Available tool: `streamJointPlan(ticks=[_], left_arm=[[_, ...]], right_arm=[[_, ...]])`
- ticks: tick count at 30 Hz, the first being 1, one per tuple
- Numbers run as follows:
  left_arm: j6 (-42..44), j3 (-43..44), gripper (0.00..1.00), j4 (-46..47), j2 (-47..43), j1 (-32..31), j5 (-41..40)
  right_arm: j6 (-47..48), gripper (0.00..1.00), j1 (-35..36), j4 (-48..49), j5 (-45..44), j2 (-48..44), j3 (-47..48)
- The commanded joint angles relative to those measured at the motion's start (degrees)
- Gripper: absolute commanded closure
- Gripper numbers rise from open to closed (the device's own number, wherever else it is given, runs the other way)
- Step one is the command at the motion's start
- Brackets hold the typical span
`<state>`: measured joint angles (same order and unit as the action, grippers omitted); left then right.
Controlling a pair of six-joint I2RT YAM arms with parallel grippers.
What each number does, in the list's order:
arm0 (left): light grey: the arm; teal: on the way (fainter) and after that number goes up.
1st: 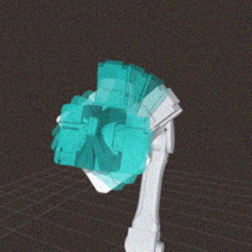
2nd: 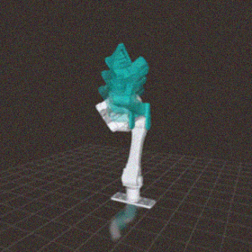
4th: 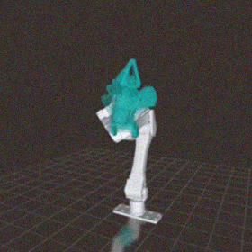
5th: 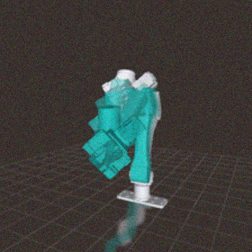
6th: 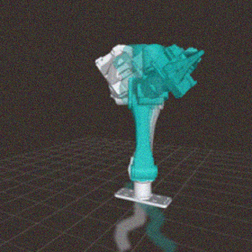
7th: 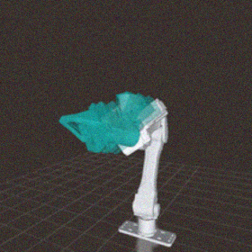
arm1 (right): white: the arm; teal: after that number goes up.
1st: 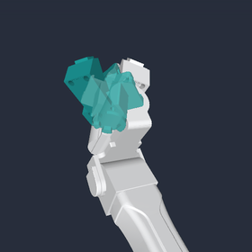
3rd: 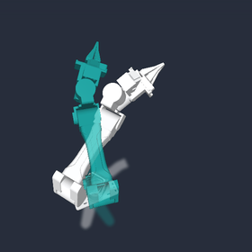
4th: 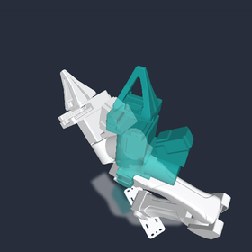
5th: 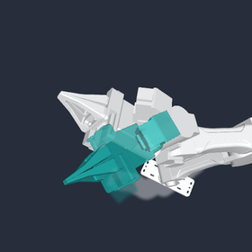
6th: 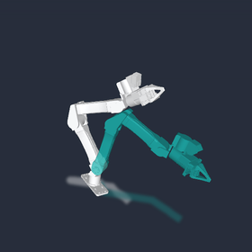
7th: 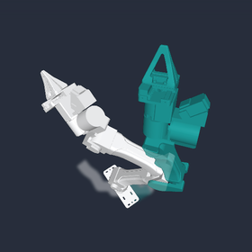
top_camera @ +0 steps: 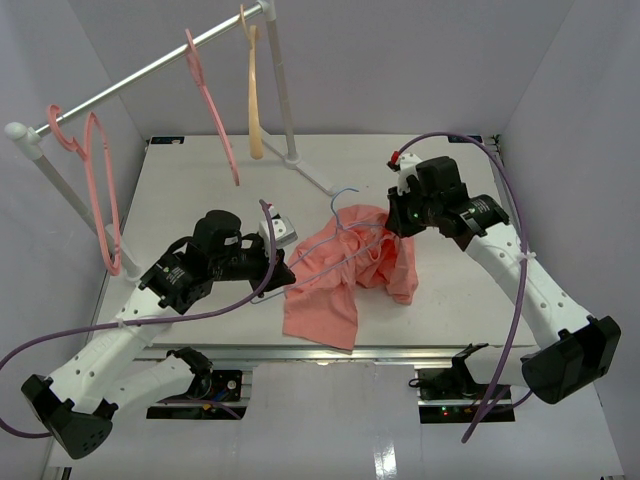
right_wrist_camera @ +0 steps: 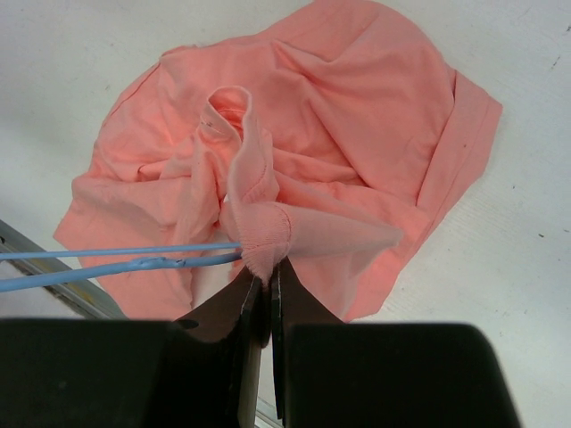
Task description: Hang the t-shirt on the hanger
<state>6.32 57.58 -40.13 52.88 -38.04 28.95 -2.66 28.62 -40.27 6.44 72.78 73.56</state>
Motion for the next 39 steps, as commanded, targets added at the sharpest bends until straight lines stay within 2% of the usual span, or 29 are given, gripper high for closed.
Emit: streamJointPlan(ticks=[1, 6, 10, 15, 21, 30, 33, 36, 39], left_arm=[[2.2, 0.16, 1.0, 4.79, -1.3, -0.01, 4.87], [3.68, -0.53, 1.0, 4.67, -1.5, -0.01, 5.5], [4.28, -0.37, 1.0, 6.36, 0.55, 0.04, 5.99], [5.68, -0.14, 1.0, 8.24, 2.55, -0.01, 5.24], [6.53, -1.93, 1.0, 11.88, 0.62, 0.01, 8.41], [6.43, -4.32, 1.0, 14.99, 0.12, 0.03, 8.14], [6.09, -5.53, 1.0, 14.9, -0.22, 0.07, 7.46], [4.89, -6.25, 1.0, 13.82, -2.52, -0.01, 4.81], [3.97, -4.53, 1.0, 10.27, -3.48, -0.01, -1.05]], right_arm=[[0.3, 0.92, 1.17, 1.07, 2.42, -2.29, 3.42], [0.23, 0.92, 2.05, 0.81, 3.11, -2.29, 5.16], [0.02, 0.92, 4.94, 2.06, 6.24, -2.03, 5.89], [0.28, 0.92, 8.81, 2.24, 6.15, -1.96, 5.97], [0.23, 0.92, 12.41, 3.76, 7.86, -2.18, 4.7], [-1.17, 0.89, 16.96, 6.25, 7.87, -2.47, 4.84], [-1.81, 0.87, 17.43, 5.74, 4.03, -3.76, 4.84], [-3.69, 0.89, 17.43, 2.34, -13.16, -5.48, 5.26], [-5.07, 0.91, 17.26, -3.2, -23.42, -6.25, 6.85]])
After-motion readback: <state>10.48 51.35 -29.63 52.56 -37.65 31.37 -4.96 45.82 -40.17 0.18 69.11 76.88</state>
